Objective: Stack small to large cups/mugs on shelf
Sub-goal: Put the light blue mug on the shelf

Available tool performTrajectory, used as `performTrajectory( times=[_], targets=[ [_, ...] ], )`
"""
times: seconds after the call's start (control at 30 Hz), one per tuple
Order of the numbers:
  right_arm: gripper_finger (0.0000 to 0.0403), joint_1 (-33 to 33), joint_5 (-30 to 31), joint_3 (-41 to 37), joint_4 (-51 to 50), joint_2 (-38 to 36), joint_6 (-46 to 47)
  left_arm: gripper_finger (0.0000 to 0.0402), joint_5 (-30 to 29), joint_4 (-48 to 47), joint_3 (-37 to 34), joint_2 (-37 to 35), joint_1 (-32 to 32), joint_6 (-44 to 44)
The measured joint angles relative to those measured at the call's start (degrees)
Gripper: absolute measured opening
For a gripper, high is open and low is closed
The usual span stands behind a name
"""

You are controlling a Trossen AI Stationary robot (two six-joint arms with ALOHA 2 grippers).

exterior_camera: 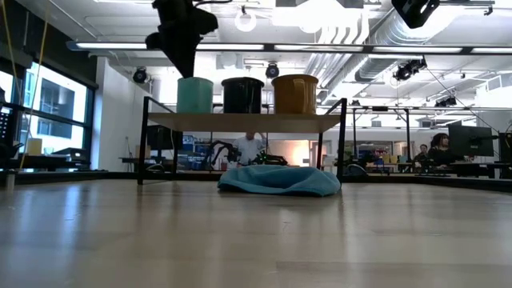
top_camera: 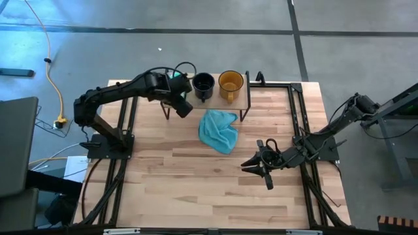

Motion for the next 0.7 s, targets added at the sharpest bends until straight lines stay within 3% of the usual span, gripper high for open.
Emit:
performTrajectory(
  times=[0.37, 0.7],
  targets=[
    [0.0073, 0.01, -0.48, 0.0, 0.0, 0.0, -2.63, 0.0069, 0.15, 5.2, 0.0, -5.78, 0.04, -9.59],
    [0.0073, 0.01, -2.16, 0.0, -0.01, 0.0, -4.09, 0.0069, -0.42, 5.79, 0.0, -3.68, 0.0, -25.2]
  ],
)
